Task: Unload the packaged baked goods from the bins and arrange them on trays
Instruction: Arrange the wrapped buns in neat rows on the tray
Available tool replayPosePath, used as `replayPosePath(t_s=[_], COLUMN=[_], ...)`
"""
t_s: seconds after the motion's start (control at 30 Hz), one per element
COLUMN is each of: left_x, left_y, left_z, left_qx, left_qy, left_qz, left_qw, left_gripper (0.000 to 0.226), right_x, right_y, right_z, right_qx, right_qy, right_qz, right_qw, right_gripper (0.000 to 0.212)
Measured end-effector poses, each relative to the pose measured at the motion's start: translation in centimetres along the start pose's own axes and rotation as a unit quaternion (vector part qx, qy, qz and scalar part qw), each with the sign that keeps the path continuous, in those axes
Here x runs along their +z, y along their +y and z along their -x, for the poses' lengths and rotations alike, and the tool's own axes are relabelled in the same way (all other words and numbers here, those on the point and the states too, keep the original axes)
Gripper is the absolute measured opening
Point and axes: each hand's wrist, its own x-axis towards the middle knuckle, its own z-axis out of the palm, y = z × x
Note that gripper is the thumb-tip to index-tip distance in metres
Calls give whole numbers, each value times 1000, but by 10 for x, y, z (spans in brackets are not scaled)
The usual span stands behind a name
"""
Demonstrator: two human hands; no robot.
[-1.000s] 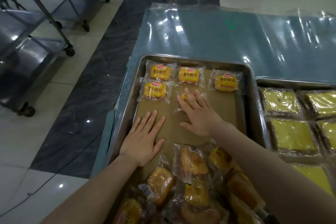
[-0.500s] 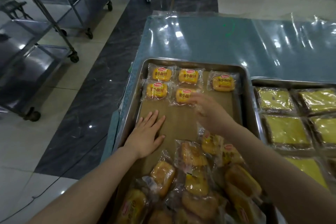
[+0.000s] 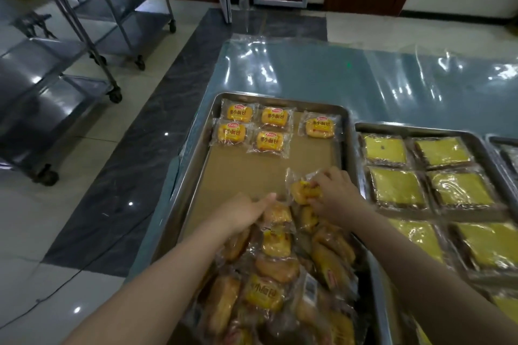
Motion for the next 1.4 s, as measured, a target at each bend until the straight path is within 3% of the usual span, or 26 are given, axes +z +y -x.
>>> replayPosePath(t_s=[0.13,0.17,0.27,0.47,0.57,0.7,0.93,1.1,1.27,1.33,1.4], left_x=[10,11,6,-17,-27,-30,-26,-31,-31,-29,-27], left_y=[5,5,7,8,11,10,-7,-6,9,17,24], left_z=[1,1,0,-22,-37,-52,-58,-58,-56,-55,-55], left_qx=[-6,-4,7,34,43,37,34,35,98,120,139], left_qy=[53,75,146,211,196,220,249,220,218,228,238], left_qz=[7,34,99,135,55,-80,-28,-29,-1,10,42], left_qw=[999,997,984,967,978,971,967,974,971,966,960], left_gripper=[18,16,39,34,38,43,40,35,31,30,34], right_x=[7,9,6,-2,10,24,23,21,9,1,0], right_y=[-12,-12,-4,23,33,37,32,29,29,24,12], right_z=[-3,-5,-16,-49,-62,-69,-85,-95,-83,-76,-67], right_qx=[-67,-74,-56,-47,-54,-57,28,47,1,-56,-106], right_qy=[-53,-70,-38,114,46,-21,7,0,186,124,-26], right_qz=[-38,-34,-16,-4,-22,37,22,6,-129,-230,-280], right_qw=[996,994,998,992,997,997,999,999,974,964,954], right_gripper=[65,70,68,65,78,85,84,84,63,59,56])
